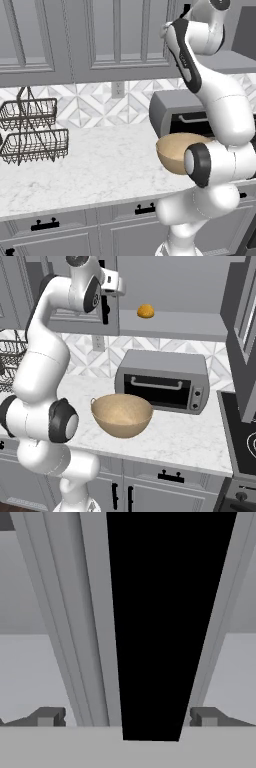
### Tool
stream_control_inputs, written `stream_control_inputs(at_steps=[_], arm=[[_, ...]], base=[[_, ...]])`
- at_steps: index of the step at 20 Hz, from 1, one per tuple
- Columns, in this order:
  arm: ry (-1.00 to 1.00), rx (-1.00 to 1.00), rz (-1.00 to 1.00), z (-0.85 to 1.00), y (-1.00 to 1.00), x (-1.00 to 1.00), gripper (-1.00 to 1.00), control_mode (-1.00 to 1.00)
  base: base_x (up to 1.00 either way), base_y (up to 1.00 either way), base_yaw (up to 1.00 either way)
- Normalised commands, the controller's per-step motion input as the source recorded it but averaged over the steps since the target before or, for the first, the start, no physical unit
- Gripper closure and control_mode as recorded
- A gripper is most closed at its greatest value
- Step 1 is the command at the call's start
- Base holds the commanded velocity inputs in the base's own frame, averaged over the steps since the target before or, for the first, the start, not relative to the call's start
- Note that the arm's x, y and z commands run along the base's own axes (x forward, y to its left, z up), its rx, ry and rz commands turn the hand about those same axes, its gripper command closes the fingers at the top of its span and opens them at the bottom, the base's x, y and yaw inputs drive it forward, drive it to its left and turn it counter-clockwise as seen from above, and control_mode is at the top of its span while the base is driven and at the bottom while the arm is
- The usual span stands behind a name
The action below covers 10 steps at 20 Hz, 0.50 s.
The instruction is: Open the cabinet, pick up the bread from the cabinet and place it in the basket. Then move the basket to the dining counter.
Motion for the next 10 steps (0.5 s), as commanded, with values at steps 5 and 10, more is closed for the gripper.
stream_control_inputs(at_steps=[5,10], arm=[[-0.14,0.00,0.06,-0.36,0.04,0.50,1.00,-1.00],[-0.31,0.00,0.12,-0.61,0.22,0.61,1.00,-1.00]], base=[[0.00,0.00,0.00],[0.00,0.00,0.00]])
